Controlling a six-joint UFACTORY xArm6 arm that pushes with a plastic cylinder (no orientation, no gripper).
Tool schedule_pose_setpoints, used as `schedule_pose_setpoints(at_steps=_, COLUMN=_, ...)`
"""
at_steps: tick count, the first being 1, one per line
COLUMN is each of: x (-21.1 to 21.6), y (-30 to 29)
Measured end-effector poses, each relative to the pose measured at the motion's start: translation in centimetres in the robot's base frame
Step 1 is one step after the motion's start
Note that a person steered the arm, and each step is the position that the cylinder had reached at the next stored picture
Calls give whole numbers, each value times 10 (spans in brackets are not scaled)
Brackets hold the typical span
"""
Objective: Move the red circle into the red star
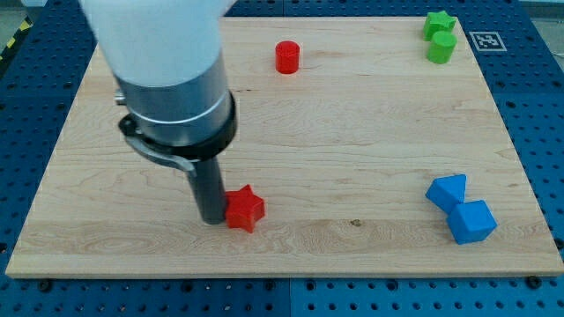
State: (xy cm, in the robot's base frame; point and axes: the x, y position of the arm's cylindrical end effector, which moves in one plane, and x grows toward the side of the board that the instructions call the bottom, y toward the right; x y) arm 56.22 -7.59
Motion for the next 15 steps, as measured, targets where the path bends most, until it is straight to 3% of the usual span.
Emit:
schedule_pose_setpoints(at_steps=2, x=-9, y=14)
schedule_pose_setpoints(at_steps=3, x=-46, y=8)
schedule_pose_setpoints(at_steps=7, x=-260, y=4)
schedule_pose_setpoints(at_steps=8, x=-319, y=25)
schedule_pose_setpoints(at_steps=9, x=-340, y=74)
schedule_pose_setpoints(at_steps=11, x=-320, y=75)
schedule_pose_setpoints(at_steps=15, x=-223, y=97)
